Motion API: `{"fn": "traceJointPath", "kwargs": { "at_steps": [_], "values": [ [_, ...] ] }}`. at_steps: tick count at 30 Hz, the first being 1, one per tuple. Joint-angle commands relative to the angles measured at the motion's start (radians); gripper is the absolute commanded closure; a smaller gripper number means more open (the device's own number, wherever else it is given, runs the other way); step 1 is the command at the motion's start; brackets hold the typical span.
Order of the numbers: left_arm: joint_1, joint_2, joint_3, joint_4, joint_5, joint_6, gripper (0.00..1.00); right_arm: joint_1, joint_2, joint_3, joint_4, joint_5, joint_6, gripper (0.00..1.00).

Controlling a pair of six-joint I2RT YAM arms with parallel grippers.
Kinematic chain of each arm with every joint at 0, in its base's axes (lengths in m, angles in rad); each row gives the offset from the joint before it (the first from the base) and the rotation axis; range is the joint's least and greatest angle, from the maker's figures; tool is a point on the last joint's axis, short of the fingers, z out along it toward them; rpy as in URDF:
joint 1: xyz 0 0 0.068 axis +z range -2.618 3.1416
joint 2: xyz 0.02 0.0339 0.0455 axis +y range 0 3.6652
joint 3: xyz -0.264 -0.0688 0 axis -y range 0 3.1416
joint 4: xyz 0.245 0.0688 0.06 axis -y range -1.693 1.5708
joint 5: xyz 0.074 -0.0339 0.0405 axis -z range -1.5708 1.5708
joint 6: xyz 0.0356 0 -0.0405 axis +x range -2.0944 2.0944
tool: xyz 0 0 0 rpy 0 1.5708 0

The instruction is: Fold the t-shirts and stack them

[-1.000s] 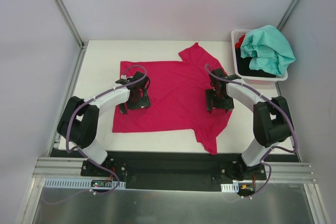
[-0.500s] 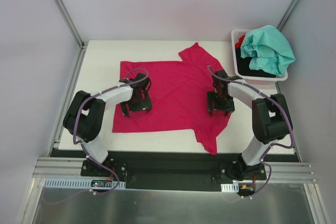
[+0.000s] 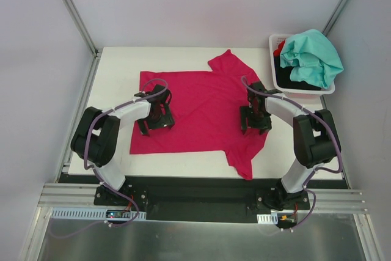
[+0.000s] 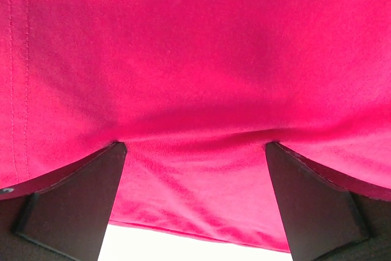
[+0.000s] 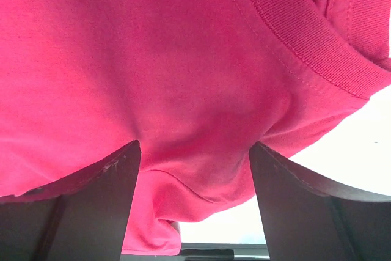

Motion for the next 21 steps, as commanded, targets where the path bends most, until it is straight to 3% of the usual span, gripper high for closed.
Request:
{"fn": "traceJointPath", "kwargs": {
  "at_steps": [1,15,21],
  "values": [
    [0.032,0.001,-0.009,0.021,-0.032,0.002,0.01,-0.001,-0.062,0.025,0.016,-0.025,-0.003,0.25],
    [0.074,0.027,0.042,0.055,0.017,0.032,0.01,-0.003,-0.105,0.061,0.052,-0.08,-0.007,0.25],
    [0.072,-0.039,0.086,0.049,0.099,0.031,0.01,0.0,-0.105,0.152,0.006,-0.094,-0.006,0.25]
  ]
}}
